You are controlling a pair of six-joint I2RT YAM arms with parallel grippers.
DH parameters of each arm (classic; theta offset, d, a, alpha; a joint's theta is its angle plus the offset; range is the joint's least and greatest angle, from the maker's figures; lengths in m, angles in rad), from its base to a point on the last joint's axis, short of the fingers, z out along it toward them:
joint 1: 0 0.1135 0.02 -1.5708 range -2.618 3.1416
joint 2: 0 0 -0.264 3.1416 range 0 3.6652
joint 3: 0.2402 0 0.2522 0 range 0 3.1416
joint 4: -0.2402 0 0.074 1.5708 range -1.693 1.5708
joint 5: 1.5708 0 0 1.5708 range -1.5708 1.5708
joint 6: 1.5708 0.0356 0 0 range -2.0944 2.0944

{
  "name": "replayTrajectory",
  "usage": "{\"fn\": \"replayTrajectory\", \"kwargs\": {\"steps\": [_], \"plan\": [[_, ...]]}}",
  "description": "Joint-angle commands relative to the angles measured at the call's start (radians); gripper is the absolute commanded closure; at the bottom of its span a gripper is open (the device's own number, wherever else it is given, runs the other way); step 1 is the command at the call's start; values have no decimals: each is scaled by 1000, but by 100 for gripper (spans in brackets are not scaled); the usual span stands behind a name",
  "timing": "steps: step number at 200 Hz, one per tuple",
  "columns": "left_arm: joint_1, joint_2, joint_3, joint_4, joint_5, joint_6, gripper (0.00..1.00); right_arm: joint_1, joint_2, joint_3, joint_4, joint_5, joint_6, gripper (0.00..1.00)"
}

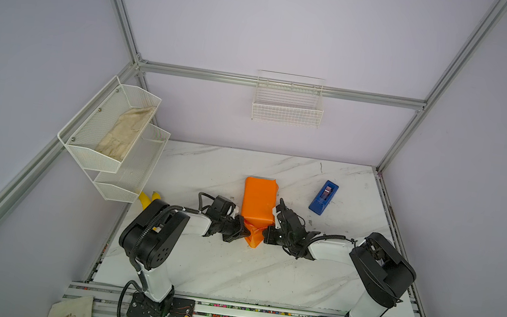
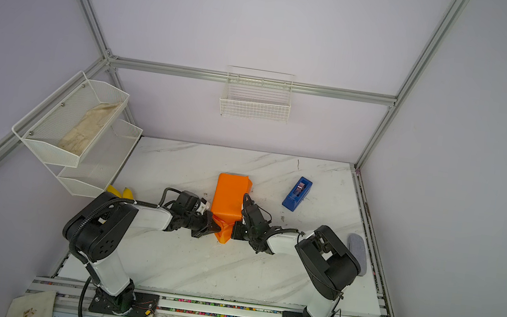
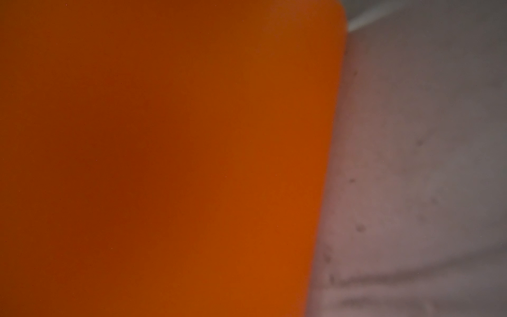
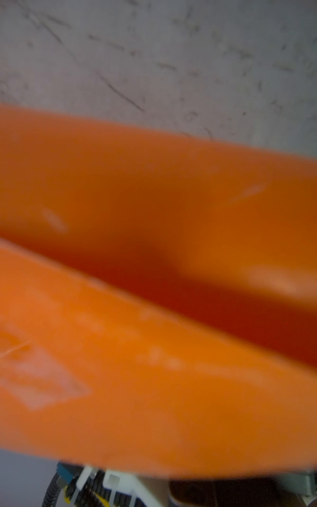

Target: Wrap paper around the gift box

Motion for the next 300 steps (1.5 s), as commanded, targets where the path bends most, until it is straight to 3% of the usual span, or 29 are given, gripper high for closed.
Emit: {"fn": "replayTrajectory", "kwargs": {"steps": [1,120,213,300], "plan": [[-1,32,-32,-62,-31,12,95,-2,26,30,40,-3,2,100],[-8,31,-6,-93,-45,18,95,-2,85,59,84,-16,5,100],[-7,-50,121,-173,-102,21,93,-4,74,25,80,2,31,100],[-8,-29,156,-91,-103,-18,94,-3,83,28,81,-13,25,100]]}}
